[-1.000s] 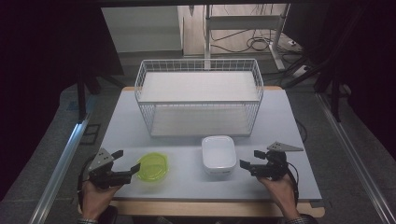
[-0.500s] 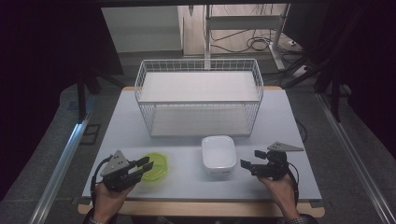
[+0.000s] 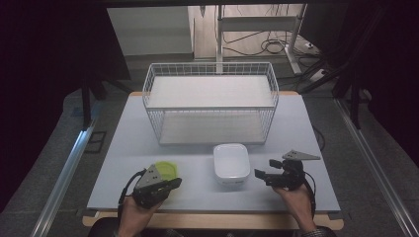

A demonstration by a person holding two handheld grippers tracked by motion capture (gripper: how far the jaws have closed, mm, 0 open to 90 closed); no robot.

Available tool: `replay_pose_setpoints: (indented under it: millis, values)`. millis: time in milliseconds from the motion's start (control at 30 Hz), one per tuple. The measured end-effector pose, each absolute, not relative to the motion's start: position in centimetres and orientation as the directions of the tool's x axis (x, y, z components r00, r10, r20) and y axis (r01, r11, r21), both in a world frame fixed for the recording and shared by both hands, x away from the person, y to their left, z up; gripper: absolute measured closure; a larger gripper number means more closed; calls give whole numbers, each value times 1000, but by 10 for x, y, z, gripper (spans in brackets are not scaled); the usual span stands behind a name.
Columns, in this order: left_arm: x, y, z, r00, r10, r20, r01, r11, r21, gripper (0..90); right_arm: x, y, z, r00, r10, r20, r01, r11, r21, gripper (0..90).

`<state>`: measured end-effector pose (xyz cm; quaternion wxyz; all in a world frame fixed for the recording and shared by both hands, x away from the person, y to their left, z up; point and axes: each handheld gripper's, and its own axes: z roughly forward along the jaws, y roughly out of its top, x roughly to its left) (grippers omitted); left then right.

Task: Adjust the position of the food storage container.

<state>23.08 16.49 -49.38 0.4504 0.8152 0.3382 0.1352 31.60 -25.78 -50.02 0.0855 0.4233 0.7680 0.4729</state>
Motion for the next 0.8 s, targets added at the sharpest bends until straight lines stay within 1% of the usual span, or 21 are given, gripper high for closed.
replay_pose_setpoints:
  millis: [67, 167, 367, 400, 433, 467, 600, 800]
  values:
    - [232, 162, -496, 714, 697, -63, 447, -386, 807, 899, 316, -258, -500, -626, 732, 268, 568, 193, 800, 181]
    - [233, 164, -497, 700, 711, -63, 462, -384, 800, 899, 316, -258, -500, -625, 733, 269, 570, 193, 799, 182]
    - [237, 176, -498, 683, 717, -139, 500, -321, 805, 899, 316, -258, -501, -626, 733, 267, 573, 199, 795, 184]
    - [237, 176, -498, 683, 717, -139, 500, -321, 805, 899, 316, -258, -501, -626, 733, 267, 573, 199, 795, 184]
    - [238, 176, -499, 687, 708, -164, 513, -313, 799, 899, 316, -258, -501, -625, 733, 267, 574, 200, 794, 185]
    - [238, 175, -499, 691, 703, -167, 516, -318, 795, 898, 316, -258, -501, -625, 733, 268, 575, 201, 793, 185]
    - [237, 170, -500, 694, 704, -149, 511, -336, 791, 898, 317, -257, -502, -625, 733, 269, 579, 205, 789, 186]
    - [237, 174, -499, 690, 706, -161, 514, -320, 796, 898, 317, -258, -502, -622, 734, 273, 583, 201, 787, 186]
